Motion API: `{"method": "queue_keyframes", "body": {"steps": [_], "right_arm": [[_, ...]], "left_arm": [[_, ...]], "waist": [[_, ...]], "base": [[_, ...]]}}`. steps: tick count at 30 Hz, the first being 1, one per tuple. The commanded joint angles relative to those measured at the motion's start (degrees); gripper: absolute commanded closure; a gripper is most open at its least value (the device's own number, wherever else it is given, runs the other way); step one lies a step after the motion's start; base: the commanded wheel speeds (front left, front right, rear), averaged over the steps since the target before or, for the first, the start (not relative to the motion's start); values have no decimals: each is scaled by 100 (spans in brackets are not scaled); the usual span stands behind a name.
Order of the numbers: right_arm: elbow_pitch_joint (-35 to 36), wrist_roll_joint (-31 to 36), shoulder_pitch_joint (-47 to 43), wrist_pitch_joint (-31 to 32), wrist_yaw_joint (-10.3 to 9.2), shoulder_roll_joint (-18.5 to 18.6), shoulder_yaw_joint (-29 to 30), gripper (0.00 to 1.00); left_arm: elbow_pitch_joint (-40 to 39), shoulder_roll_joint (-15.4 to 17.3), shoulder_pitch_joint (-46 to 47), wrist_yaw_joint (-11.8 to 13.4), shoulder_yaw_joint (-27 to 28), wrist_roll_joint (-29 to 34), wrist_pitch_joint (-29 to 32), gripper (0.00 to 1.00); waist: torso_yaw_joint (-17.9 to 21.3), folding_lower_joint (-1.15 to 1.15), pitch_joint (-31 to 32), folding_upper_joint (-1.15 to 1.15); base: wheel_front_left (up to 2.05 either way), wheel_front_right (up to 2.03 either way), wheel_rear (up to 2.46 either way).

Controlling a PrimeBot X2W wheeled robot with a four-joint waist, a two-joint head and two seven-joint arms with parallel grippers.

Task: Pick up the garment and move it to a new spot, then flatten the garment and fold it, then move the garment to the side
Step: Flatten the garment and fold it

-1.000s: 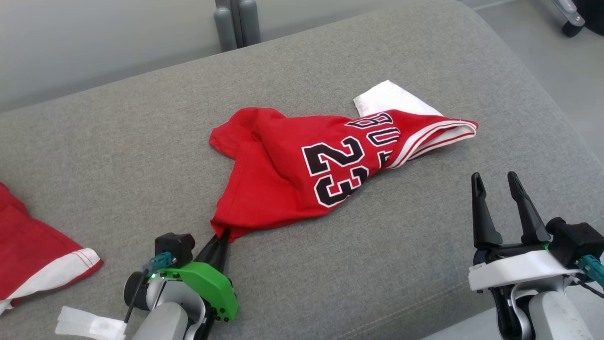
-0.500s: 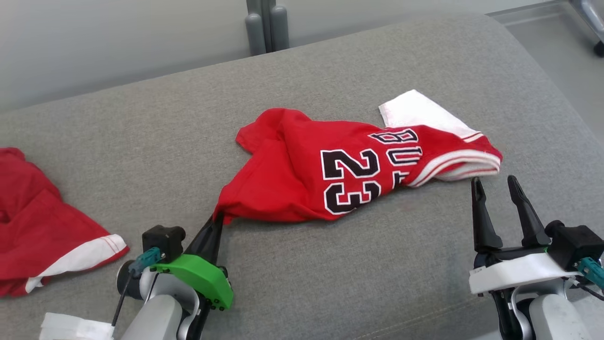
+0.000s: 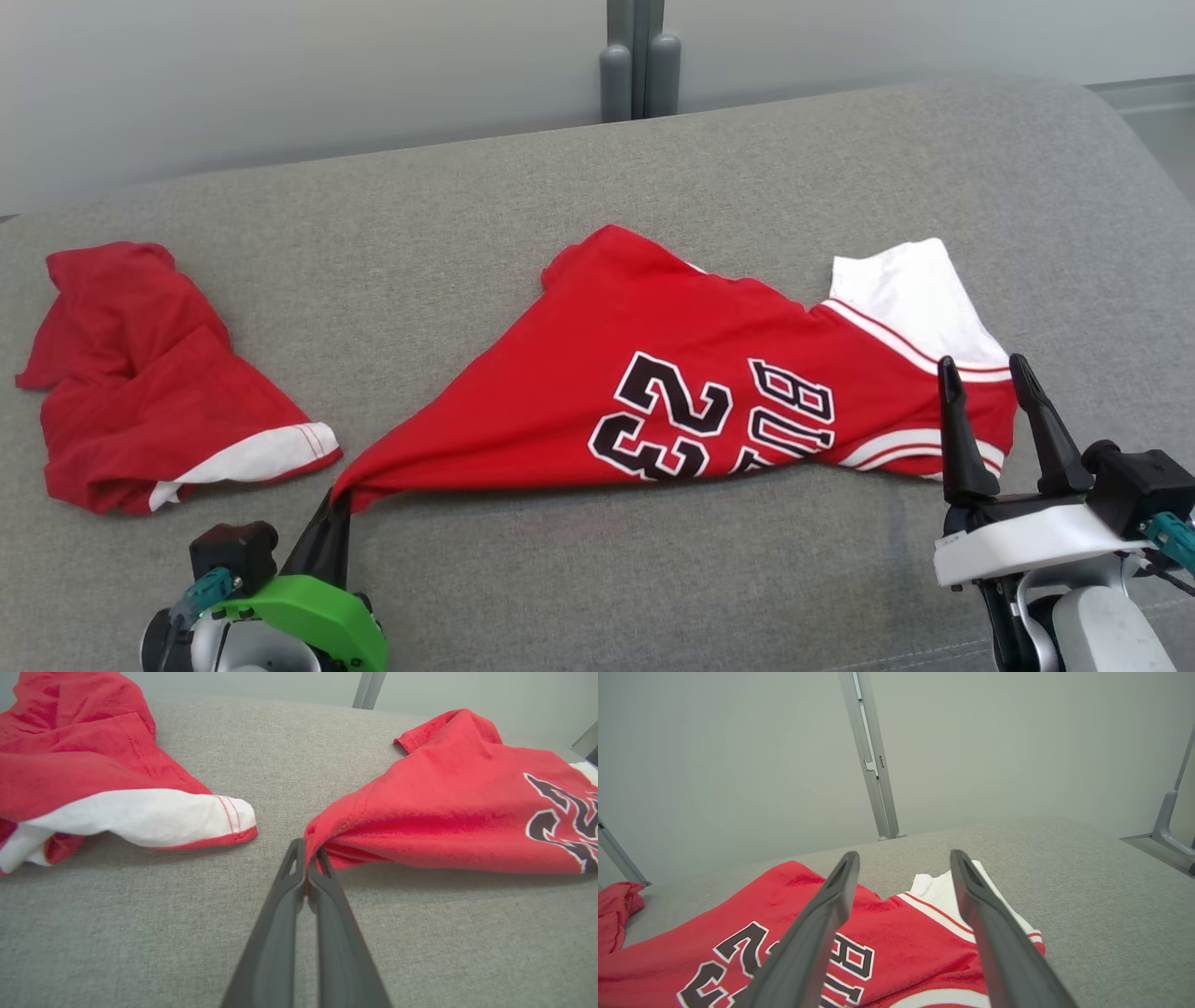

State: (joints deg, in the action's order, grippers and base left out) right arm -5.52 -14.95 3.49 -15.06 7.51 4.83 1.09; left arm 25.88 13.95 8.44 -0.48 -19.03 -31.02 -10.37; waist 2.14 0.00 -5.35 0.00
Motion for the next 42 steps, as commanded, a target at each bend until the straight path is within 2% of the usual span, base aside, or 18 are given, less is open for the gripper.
{"method": "queue_keyframes", "body": {"steps": [1,15,19,20,21,22,31,42], "right_arm": [[-17,-17,-80,-25,-4,31,8,0],[-79,-68,-65,-25,-4,91,-13,0],[-126,-67,-69,-25,-4,102,-43,0],[-134,-64,-73,-25,-4,104,-50,0],[-145,-67,-76,-25,-4,107,-59,0],[-153,-70,-76,-25,-4,111,-68,0],[-168,-91,-121,-24,-4,154,-86,0],[-172,-105,-177,-25,-4,137,-86,0]], "left_arm": [[-62,66,-104,57,38,-28,20,100],[-539,410,-800,632,351,-237,461,100],[-675,337,-783,614,298,-260,446,100],[-700,313,-769,601,276,-257,432,70],[-725,293,-764,601,254,-247,419,14],[-773,271,-753,597,235,-238,398,0],[-1094,317,-728,746,193,-90,266,0],[-1702,297,-632,782,109,62,50,0]], "waist": [[-87,0,56,0],[-212,0,103,0],[-199,0,152,0],[-193,0,167,0],[-186,0,183,0],[-177,0,196,0],[-102,0,293,0],[-97,0,345,0]], "base": [[0,0,0],[0,0,0],[0,0,0],[0,0,0],[0,0,0],[0,0,0],[0,0,0],[0,0,0]]}}
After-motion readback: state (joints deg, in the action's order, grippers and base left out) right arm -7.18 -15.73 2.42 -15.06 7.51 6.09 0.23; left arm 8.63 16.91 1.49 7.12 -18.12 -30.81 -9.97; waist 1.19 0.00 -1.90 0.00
